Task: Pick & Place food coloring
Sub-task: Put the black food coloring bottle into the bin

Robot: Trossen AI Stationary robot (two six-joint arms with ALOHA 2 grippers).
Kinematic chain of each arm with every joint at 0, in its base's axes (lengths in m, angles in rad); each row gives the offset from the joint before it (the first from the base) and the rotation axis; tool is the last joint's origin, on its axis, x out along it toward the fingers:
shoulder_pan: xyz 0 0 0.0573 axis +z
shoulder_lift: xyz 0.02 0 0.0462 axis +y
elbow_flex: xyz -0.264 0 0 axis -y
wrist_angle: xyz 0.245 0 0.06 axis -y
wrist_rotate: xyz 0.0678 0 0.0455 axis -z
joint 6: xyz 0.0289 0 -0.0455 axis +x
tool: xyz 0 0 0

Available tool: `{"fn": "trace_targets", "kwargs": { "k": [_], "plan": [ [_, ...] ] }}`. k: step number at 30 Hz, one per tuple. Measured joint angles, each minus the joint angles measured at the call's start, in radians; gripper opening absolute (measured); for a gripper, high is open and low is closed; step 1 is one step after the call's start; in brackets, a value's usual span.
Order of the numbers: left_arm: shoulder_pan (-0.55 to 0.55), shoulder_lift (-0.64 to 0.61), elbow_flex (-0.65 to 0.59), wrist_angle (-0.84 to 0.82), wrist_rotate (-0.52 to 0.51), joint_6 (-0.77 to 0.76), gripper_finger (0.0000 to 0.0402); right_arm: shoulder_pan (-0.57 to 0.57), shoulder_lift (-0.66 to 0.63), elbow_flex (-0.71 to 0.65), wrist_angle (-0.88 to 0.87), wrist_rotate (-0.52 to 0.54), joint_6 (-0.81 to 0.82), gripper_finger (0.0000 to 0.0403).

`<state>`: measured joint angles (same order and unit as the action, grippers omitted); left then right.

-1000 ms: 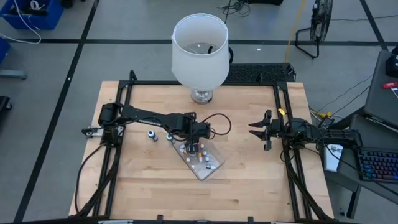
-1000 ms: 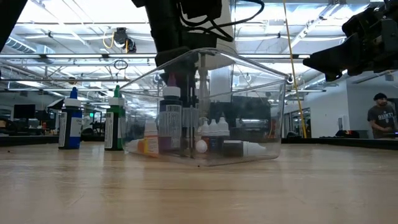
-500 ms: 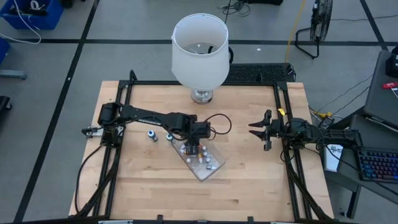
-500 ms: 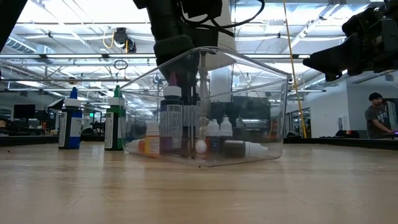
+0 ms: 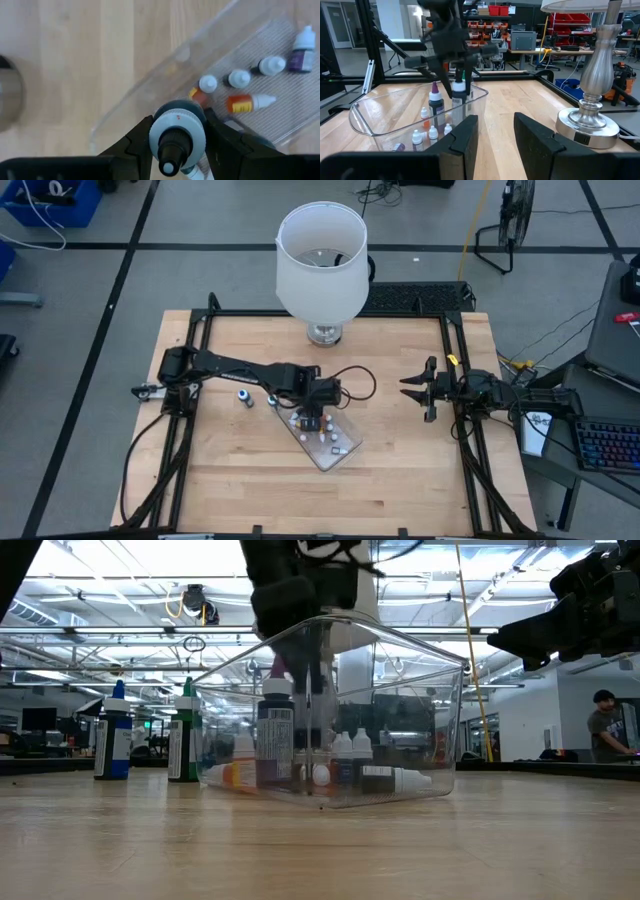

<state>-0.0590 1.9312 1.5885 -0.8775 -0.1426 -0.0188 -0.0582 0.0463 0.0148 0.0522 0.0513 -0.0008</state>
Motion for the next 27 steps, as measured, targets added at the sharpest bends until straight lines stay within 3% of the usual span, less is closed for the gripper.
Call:
{"fn": "trace_targets", "kwargs": {
  "k": [9, 27],
  "plan": [
    [-0.018, -0.001, 0.05, -0.087, -0.117, 0.0, 0.0145, 0.0, 0.0, 0.0, 0.0, 0.0, 0.0, 0.0114],
    [0.026, -0.001, -0.071, 0.002, -0.082, -0.021, 0.0145, 0.0, 0.0, 0.0, 0.0, 0.0, 0.0, 0.0114]
  ]
}}
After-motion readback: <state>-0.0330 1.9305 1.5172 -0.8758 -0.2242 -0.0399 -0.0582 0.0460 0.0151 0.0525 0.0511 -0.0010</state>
